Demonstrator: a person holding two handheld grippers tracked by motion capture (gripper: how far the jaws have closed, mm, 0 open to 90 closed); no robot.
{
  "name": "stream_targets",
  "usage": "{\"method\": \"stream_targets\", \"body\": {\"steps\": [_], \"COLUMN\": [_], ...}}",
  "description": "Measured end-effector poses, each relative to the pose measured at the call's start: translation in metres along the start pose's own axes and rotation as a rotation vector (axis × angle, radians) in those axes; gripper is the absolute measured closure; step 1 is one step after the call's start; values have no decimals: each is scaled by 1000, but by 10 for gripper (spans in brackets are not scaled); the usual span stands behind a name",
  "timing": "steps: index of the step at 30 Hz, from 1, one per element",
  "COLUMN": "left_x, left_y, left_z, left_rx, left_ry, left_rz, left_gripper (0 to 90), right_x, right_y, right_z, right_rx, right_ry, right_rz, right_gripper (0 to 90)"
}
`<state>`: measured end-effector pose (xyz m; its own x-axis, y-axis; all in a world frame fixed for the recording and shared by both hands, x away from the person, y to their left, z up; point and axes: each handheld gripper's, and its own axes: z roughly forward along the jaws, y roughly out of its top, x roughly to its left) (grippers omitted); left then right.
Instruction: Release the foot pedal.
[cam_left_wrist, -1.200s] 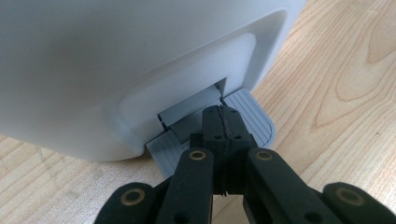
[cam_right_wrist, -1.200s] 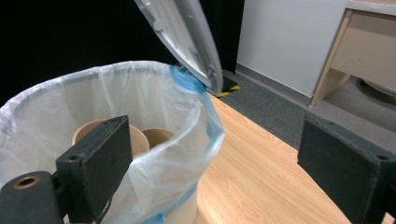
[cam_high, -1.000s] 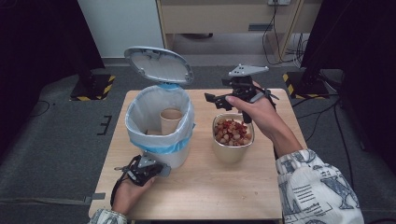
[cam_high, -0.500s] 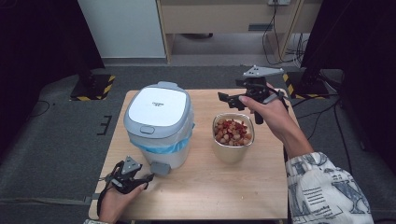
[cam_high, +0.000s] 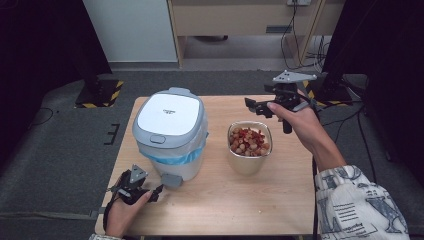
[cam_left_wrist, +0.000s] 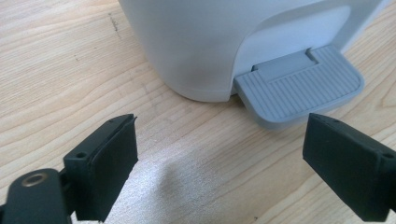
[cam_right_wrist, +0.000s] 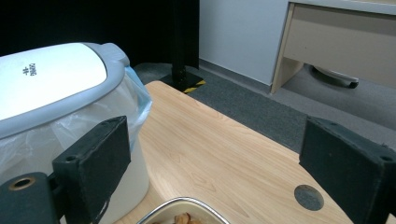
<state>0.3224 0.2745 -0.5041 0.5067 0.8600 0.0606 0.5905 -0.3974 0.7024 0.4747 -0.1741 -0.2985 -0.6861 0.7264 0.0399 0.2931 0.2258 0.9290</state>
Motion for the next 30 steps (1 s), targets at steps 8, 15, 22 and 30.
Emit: {"method": "stream_targets", "body": {"steps": [8, 15, 22, 30], "left_x": [0, 0, -1, 0], "left_y": [-1, -1, -1, -2], "left_z": [1, 1, 2, 2], "left_rx": [5, 5, 8, 8], "left_ry": [6, 9, 5, 10], "left_rz": [13, 18, 19, 17], "left_gripper": [85, 84, 84, 81], "right_x": [-6, -11, -19, -26], "right_y": [-4, -10, -17, -23], "right_z": [-5, -10, -16, -20], "right_rx": [1, 9, 22, 24], "right_ry": [-16, -36, -73, -108], "right_rz": [6, 0, 4, 13], "right_gripper": [86, 82, 79, 67]}}
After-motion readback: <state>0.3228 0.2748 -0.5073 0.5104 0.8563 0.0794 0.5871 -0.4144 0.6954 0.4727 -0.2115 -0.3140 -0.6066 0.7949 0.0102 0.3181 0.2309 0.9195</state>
